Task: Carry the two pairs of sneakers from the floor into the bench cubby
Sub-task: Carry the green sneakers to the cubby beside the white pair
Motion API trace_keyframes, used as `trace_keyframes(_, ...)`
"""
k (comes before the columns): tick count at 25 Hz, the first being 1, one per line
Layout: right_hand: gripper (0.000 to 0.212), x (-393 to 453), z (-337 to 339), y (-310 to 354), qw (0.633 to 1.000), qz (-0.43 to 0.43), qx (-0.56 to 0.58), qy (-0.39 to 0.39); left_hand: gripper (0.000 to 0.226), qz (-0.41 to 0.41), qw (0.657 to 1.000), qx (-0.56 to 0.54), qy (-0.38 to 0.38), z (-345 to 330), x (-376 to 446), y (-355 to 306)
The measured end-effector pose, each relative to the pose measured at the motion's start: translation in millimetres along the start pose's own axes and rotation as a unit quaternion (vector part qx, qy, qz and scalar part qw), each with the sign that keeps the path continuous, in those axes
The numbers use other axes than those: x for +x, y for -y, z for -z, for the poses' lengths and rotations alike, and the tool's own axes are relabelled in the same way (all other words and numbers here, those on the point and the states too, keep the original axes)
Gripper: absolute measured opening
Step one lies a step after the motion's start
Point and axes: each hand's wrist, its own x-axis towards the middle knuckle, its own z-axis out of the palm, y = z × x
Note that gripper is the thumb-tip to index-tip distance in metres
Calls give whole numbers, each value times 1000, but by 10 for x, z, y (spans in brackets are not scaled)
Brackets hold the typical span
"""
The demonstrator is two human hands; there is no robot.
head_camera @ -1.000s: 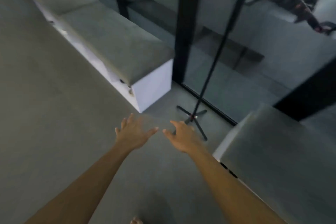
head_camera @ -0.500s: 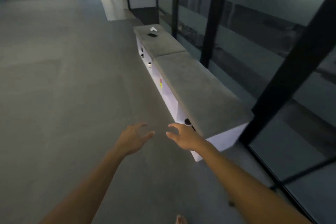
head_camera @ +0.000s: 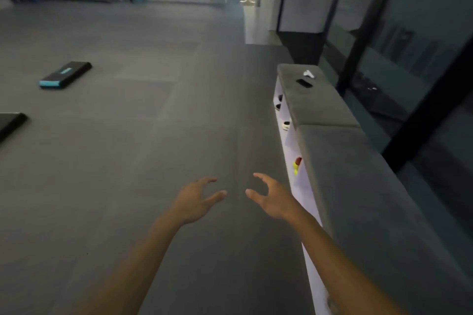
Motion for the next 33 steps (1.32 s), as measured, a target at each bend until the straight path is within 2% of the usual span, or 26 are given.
trace_keyframes(6, 66, 2298, 190, 247, 998, -3, -62, -6, 71, 2, 999, 35, 0, 625, 2168, 476)
trace_keyframes(11, 68, 3871, 742, 359, 995, -17, -92, -30, 78, -24, 997, 47, 47, 962, 4073, 284)
trace_keyframes(17, 68, 5980, 1412, 224, 994, -8, -104, -40, 78, -51, 996, 60, 36, 1144, 6318, 118)
trace_keyframes(19, 69, 6738, 1678, 224, 995, 0, -100, -25, 77, -32, 998, 47, 15, 1218, 7022, 100)
trace_keyframes(22, 71, 7893, 2082, 281, 997, 5, -80, -13, 87, -15, 1000, 16, 4, 1352, 8028, 42)
trace_keyframes(26, 72, 9408, 2557, 363, 997, 12, -81, -9, 72, -12, 1000, 5, -6, 1587, 9508, -28)
trace_keyframes(29, 72, 10600, 2865, 370, 996, 9, -87, -14, 70, -25, 999, 1, -22, 1846, 10788, -50)
trace_keyframes(33, 76, 12039, 3278, 394, 997, -22, -65, -32, 83, -38, 999, 22, 21, 2245, 12444, -191)
